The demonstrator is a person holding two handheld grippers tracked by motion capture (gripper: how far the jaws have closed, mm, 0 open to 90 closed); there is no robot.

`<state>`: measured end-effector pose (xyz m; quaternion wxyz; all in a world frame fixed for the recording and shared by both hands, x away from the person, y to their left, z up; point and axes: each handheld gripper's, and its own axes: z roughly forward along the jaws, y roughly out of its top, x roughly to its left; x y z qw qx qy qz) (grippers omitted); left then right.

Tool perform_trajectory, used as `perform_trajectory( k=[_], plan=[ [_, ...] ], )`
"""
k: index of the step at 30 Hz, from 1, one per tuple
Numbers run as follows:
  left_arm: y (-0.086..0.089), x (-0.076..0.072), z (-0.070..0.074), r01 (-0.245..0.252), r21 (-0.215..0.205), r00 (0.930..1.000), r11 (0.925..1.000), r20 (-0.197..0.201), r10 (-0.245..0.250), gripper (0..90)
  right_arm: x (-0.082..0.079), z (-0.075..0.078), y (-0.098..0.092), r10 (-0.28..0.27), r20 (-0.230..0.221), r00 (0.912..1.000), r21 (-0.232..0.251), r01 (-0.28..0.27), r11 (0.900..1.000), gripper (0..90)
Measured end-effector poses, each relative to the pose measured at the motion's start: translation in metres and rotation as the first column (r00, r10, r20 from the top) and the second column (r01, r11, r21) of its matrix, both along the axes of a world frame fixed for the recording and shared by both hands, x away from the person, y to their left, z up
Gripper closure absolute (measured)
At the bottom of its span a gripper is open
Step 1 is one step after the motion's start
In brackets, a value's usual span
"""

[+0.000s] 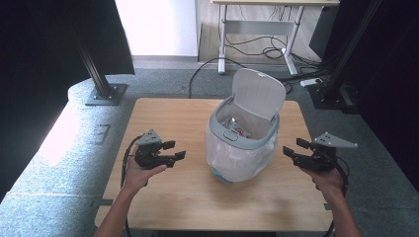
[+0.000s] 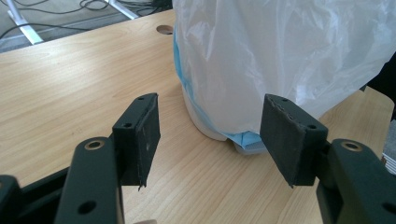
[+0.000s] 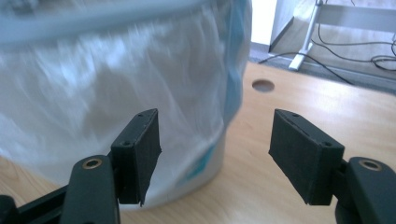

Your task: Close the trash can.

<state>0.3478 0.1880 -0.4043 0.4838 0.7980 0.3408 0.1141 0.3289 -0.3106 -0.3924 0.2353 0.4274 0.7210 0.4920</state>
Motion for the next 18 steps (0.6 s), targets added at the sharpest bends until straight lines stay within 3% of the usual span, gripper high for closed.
perform_trajectory(
  k=[9, 18],
  plan=[
    [0.000, -0.002, -0.009, -0.001, 0.001, 0.9999, 1.0000, -0.013, 0.001, 38.1, 0.014, 0.037, 0.013, 0.029, 0.038, 0.9988, -0.001, -0.029, 1.000, 32.9],
    [0.001, -0.004, -0.017, -0.003, 0.006, 0.9999, 1.0000, -0.015, 0.003, 38.3, 0.035, 0.055, 0.027, 0.045, 0.055, 0.9975, -0.002, -0.045, 0.999, 32.9]
  ],
)
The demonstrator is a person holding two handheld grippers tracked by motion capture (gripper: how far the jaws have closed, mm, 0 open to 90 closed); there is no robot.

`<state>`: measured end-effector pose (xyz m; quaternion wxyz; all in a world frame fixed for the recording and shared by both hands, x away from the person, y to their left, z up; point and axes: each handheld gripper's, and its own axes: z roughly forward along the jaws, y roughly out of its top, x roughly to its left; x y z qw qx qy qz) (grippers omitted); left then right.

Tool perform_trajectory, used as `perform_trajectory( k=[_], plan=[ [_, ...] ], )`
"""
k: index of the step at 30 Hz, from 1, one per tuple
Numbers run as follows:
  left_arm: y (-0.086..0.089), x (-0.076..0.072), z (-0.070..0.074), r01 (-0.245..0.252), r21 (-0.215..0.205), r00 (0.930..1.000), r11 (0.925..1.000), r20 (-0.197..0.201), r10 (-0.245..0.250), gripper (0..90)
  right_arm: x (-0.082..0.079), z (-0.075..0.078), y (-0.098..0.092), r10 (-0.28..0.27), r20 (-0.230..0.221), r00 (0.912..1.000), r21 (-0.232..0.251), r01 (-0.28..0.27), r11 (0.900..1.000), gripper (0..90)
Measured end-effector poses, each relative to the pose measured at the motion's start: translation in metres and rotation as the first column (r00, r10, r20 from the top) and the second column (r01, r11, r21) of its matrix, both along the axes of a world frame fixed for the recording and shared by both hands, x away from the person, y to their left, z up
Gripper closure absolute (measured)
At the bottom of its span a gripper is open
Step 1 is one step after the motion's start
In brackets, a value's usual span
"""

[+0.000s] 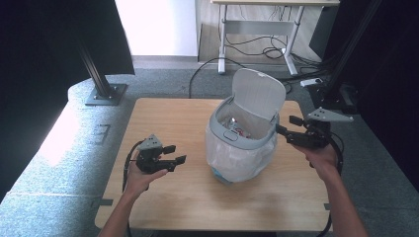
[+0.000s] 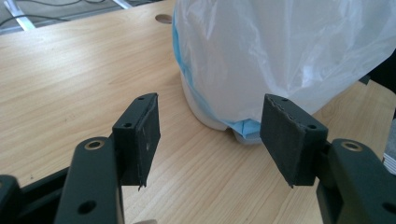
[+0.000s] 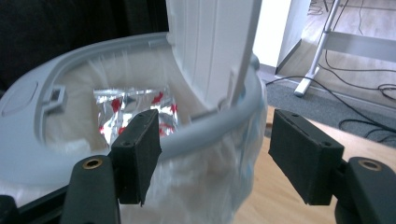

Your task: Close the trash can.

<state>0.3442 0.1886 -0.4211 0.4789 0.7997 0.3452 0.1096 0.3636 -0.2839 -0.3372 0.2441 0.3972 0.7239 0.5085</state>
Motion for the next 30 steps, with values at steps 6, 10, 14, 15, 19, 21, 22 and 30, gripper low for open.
perform_trajectory(
  k=[6, 10, 14, 15, 19, 21, 22, 30],
  plan=[
    [-0.002, 0.000, -0.007, 0.002, 0.001, 0.9998, 1.0000, -0.019, -0.002, 38.4, 0.016, 0.017, 0.012, 0.006, 0.015, 0.9999, 0.001, -0.006, 1.000, 32.9],
    [-0.002, -0.001, -0.009, 0.001, -0.001, 0.9996, 1.0000, -0.028, -0.001, 38.5, 0.022, 0.024, 0.017, 0.012, 0.023, 0.9997, -0.006, -0.012, 1.000, 32.9],
    [-0.003, -0.002, -0.011, 0.001, -0.003, 0.9994, 1.0000, -0.033, -0.001, 38.6, 0.029, 0.030, 0.020, 0.018, 0.024, 0.9995, -0.001, -0.018, 1.000, 32.8],
    [-0.003, -0.002, -0.011, 0.001, -0.003, 0.9994, 1.0000, -0.033, -0.001, 38.6, 0.029, 0.030, 0.020, 0.018, 0.024, 0.9995, -0.001, -0.018, 1.000, 32.8],
    [-0.001, -0.002, -0.013, 0.001, 0.000, 0.9992, 1.0000, -0.039, -0.001, 38.6, 0.033, 0.037, 0.025, 0.049, 0.035, 0.9982, 0.006, -0.049, 0.999, 31.9],
    [-0.001, -0.002, -0.014, 0.000, -0.002, 0.9991, 1.0000, -0.041, 0.000, 38.7, 0.033, 0.037, 0.026, 0.053, 0.037, 0.9979, -0.002, -0.053, 0.999, 31.3],
    [0.000, -0.002, -0.014, 0.003, -0.004, 0.9989, 1.0000, -0.047, -0.003, 38.7, 0.032, 0.038, 0.028, 0.065, 0.039, 0.9971, -0.025, -0.064, 0.998, 31.1],
    [0.004, -0.002, -0.018, -0.002, -0.024, 0.9980, 0.9997, -0.063, 0.000, 38.7, 0.018, 0.039, 0.033, 0.136, 0.042, 0.9899, -0.064, -0.133, 0.989, 30.7]
  ],
)
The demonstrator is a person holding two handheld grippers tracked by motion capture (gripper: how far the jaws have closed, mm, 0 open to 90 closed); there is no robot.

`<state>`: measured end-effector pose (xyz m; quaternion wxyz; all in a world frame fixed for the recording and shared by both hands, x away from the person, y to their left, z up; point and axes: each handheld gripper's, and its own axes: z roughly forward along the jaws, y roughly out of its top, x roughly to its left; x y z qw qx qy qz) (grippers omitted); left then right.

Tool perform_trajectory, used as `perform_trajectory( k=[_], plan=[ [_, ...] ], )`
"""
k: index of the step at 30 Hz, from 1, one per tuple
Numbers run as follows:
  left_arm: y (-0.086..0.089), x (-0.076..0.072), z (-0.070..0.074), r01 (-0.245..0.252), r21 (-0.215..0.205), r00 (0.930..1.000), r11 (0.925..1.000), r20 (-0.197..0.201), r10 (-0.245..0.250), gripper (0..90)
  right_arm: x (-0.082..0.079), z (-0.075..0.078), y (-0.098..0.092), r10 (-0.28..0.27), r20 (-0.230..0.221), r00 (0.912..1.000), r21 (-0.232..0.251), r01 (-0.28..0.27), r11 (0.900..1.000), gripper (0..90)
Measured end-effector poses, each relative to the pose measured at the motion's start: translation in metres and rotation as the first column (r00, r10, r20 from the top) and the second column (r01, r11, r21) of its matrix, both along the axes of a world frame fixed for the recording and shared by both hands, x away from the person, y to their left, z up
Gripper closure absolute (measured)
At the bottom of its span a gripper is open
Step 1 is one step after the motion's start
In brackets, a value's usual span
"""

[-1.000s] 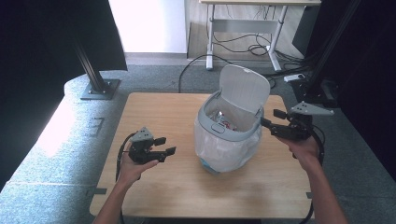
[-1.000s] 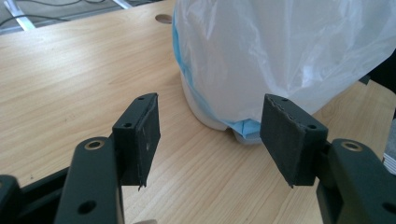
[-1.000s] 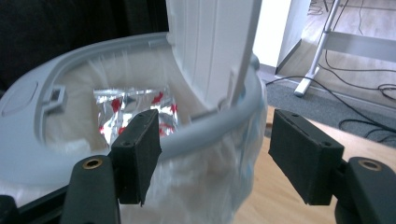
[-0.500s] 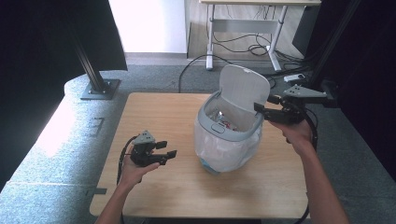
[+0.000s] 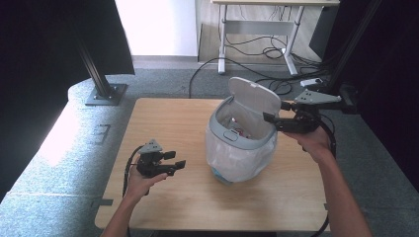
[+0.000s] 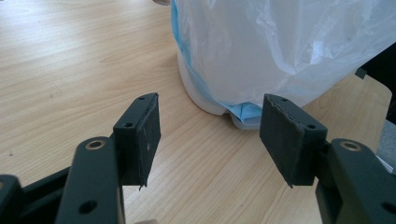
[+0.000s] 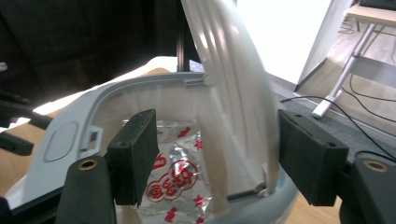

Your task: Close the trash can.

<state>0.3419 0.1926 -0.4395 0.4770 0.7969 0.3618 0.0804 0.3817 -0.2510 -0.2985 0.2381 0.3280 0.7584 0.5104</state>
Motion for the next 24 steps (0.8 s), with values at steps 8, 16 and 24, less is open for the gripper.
perform_trajectory(
  k=[8, 16, 24],
  plan=[
    [0.006, -0.002, -0.002, -0.005, -0.013, 0.9999, 0.9999, -0.013, 0.005, 38.5, -0.015, -0.006, 0.013, 0.086, -0.016, 0.9962, 0.000, -0.086, 0.996, 28.5],
    [0.013, -0.004, -0.007, -0.018, -0.025, 0.9995, 0.9995, -0.025, 0.018, 38.4, -0.015, -0.025, 0.029, 0.139, -0.082, 0.9869, 0.038, -0.137, 0.990, 27.8],
    [0.016, -0.004, -0.014, -0.034, -0.026, 0.9988, 0.9991, -0.037, 0.033, 38.5, -0.006, -0.030, 0.041, 0.078, -0.063, 0.9949, -0.012, -0.079, 0.997, 25.7]
  ],
)
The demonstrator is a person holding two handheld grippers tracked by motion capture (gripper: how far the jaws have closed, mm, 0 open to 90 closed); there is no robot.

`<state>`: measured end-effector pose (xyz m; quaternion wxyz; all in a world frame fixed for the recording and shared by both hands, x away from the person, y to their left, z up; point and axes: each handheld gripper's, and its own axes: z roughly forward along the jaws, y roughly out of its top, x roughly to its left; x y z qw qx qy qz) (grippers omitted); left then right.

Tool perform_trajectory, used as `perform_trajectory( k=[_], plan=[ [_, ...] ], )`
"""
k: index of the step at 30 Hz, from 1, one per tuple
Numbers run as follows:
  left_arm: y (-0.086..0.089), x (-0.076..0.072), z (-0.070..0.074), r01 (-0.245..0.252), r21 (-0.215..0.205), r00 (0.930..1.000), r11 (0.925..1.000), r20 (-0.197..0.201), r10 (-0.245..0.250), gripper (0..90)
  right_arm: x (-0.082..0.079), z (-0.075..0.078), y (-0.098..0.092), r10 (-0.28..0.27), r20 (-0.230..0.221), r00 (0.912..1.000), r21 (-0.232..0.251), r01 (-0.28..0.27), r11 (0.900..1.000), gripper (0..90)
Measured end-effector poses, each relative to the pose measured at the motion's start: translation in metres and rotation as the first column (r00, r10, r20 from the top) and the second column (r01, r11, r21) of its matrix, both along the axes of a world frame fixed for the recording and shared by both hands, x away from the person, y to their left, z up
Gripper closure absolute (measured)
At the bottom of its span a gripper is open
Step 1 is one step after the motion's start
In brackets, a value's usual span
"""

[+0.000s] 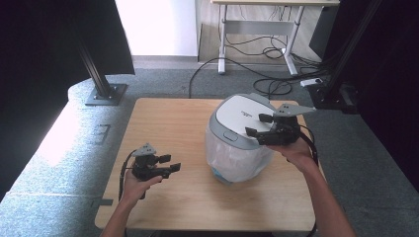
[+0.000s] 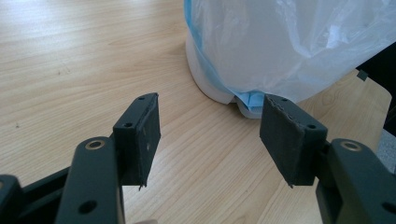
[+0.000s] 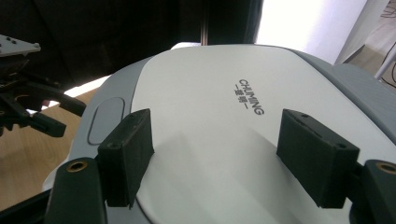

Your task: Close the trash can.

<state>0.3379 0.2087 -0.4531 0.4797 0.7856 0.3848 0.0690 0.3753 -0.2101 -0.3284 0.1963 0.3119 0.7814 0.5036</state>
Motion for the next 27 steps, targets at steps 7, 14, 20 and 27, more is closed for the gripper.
perform_trajectory(
  k=[7, 14, 20, 27],
  plan=[
    [0.002, -0.003, -0.006, -0.013, -0.003, 0.9999, 0.9999, -0.009, 0.013, 38.6, 0.008, -0.001, 0.011, -0.025, 0.005, 0.9997, 0.006, 0.025, 1.000, 25.2],
    [0.003, -0.002, -0.010, -0.014, -0.004, 0.9996, 0.9999, -0.025, 0.013, 38.5, 0.005, -0.001, 0.020, -0.061, 0.025, 0.9978, -0.036, 0.062, 0.997, 26.7],
    [0.003, -0.003, -0.009, -0.013, -0.008, 0.9997, 0.9999, -0.019, 0.013, 38.5, 0.005, 0.000, 0.020, -0.061, 0.024, 0.9979, -0.044, 0.062, 0.997, 25.4],
    [0.008, -0.002, -0.010, -0.026, -0.017, 0.9994, 0.9995, -0.022, 0.025, 38.5, -0.010, 0.002, 0.004, -0.100, 0.080, 0.9917, -0.036, 0.104, 0.994, 24.9]
  ],
)
